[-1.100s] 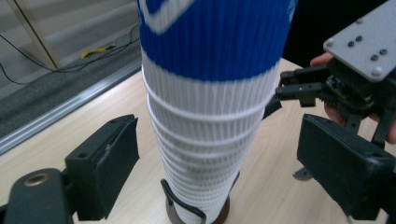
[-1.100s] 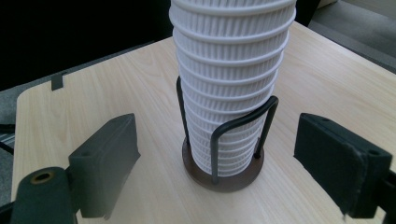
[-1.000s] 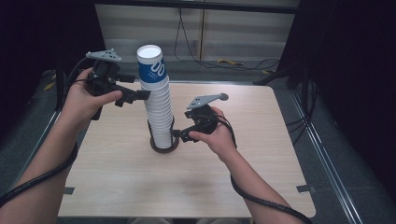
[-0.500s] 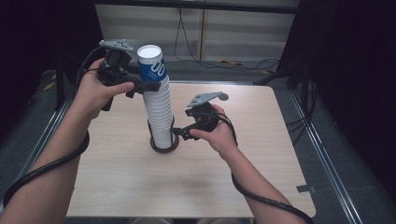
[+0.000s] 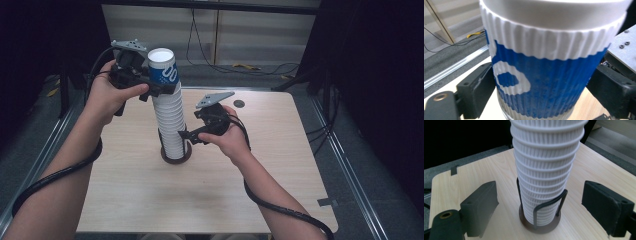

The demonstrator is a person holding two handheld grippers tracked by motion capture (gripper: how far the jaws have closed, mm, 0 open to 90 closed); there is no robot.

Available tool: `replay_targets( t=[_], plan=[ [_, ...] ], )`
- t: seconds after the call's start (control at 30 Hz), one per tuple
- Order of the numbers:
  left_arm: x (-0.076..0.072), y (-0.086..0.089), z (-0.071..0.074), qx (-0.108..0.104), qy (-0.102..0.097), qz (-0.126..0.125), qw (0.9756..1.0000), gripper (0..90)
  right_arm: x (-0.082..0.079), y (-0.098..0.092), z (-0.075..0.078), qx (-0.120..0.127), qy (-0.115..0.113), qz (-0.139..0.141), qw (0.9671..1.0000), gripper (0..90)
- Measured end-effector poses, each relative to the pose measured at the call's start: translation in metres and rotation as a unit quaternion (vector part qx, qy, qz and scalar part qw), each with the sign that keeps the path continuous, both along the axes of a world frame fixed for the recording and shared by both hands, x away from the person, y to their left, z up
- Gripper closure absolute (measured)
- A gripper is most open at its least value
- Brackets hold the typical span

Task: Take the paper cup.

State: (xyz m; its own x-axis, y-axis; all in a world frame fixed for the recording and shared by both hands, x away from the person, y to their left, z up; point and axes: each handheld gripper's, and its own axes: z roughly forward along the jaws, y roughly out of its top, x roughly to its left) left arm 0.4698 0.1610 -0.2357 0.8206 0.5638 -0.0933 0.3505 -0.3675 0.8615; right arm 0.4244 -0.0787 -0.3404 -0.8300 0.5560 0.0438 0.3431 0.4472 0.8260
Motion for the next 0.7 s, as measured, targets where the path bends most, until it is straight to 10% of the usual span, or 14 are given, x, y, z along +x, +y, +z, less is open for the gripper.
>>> replay_targets(
  t=[0.7],
  plan=[
    [0.0, 0.003, 0.003, -0.006, 0.004, 0.015, 0.9999, 19.1, 0.017, 0.013, 0.033, 0.03, -0.021, -0.023, 0.9991, 12.0]
  ],
)
